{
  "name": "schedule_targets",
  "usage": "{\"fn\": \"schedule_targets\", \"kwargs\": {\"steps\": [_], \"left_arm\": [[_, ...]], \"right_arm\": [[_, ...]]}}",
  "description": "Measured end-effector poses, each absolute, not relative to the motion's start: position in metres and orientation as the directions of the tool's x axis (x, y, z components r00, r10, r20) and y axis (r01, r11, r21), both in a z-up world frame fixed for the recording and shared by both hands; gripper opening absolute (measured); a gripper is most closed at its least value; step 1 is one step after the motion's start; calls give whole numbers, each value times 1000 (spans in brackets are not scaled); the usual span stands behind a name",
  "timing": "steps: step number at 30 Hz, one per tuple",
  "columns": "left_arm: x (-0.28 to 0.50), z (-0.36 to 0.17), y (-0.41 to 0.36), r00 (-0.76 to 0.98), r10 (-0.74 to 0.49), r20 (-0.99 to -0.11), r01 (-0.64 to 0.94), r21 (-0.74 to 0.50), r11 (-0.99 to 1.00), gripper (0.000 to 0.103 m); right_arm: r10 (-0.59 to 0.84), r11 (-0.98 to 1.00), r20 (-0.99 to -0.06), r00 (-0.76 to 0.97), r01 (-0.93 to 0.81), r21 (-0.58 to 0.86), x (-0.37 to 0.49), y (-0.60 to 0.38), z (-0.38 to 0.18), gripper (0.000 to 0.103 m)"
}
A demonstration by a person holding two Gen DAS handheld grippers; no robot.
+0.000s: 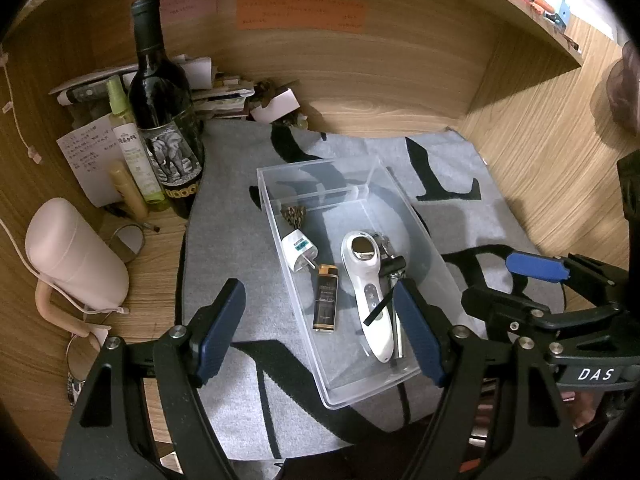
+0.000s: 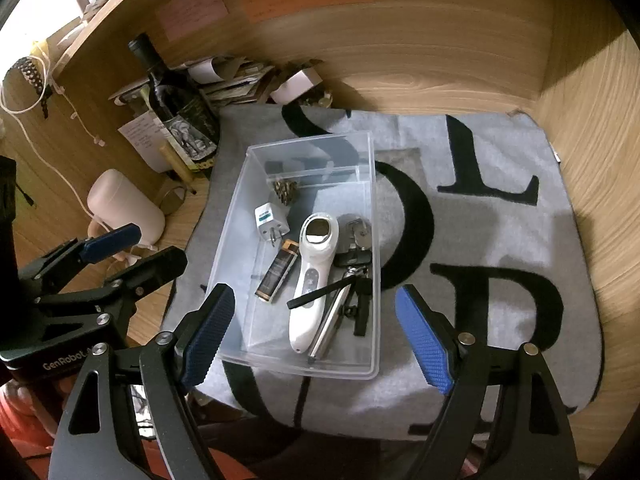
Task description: Organize rigid objects
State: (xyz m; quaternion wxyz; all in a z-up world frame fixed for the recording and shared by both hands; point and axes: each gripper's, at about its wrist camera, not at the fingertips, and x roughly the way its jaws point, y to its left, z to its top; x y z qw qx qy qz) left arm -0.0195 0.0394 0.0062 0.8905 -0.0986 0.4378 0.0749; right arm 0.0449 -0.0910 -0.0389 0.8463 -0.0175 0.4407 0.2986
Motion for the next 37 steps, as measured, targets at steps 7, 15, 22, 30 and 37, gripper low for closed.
{"fn": "schedule_targets", "kwargs": {"steps": [7,15,22,30,37], "left_arm": [[-19,5,40,604,48,-796,-223,-111,968,76],[-19,5,41,603,48,-796,-223,-111,968,76],[-21,2,40,608,24,-793,-206,-128,970,76],[-19,2,40,602,17,-798,-203,-133,970,76],[-17,3,41,604,16,-797,-205,-136,969,76]], "right_arm": [[489,823,-757,434,-517,235,45,-91,-39,81],[488,824,-757,434,-515,236,45,-90,-39,81],[486,826,-758,436,-512,236,44,-87,-38,81],[486,825,-758,435,-514,234,45,-87,-38,81],[488,823,-759,431,-518,234,46,-88,-38,81]]}}
